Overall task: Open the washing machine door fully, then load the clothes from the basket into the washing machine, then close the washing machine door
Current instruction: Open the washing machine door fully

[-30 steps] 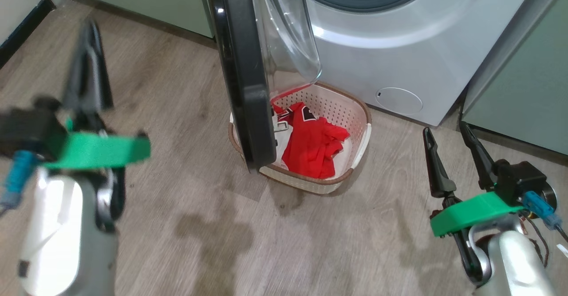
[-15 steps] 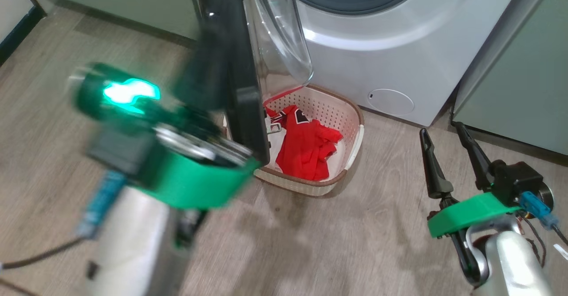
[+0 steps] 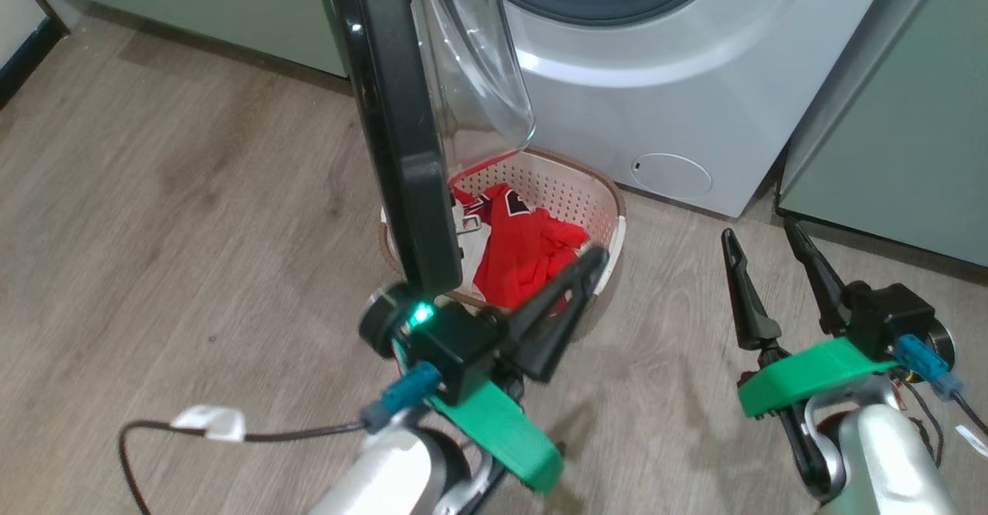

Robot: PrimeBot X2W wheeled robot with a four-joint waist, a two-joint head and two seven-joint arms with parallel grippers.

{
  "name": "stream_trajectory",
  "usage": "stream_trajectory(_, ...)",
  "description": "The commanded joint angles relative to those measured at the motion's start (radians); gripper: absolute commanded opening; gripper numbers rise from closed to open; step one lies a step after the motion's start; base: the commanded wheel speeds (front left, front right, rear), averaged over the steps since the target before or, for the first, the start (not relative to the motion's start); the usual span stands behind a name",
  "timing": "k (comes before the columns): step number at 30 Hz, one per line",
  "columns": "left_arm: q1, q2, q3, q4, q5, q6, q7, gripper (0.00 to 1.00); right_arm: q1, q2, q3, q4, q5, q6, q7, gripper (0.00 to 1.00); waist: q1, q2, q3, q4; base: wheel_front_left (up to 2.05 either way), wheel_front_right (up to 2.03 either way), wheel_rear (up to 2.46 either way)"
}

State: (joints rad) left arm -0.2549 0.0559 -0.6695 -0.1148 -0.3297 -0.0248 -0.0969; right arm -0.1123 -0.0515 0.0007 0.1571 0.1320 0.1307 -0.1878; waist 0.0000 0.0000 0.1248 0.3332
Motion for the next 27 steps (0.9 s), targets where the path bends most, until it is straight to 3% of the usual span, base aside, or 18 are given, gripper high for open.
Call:
stream_trajectory(1, -0.015, 0.000, 0.021, -0.019, -0.001, -0.008, 0.003, 0.00, -0.019, 0.001, 0.020, -0.028, 0.000, 0.000, 0.000, 1.00, 0.0000, 0.0000, 0.002, 0.001, 0.00, 0.00, 0.00)
stream_trajectory(11, -0.013, 0.000, 0.024, 0.081, -0.024, 0.003, -0.012, 0.00, -0.031, 0.001, 0.019, -0.022, 0.002, 0.000, -0.002, 1.00, 0.0000, 0.0000, 0.012, 0.006, 0.00, 0.00, 0.00)
stream_trajectory(27, -0.093, 0.043, 0.145, 0.235, -0.026, 0.068, -0.062, 0.00, -0.045, 0.001, 0.009, -0.003, 0.003, 0.000, -0.006, 1.00, 0.0000, 0.0000, 0.022, 0.002, 0.00, 0.00, 0.00)
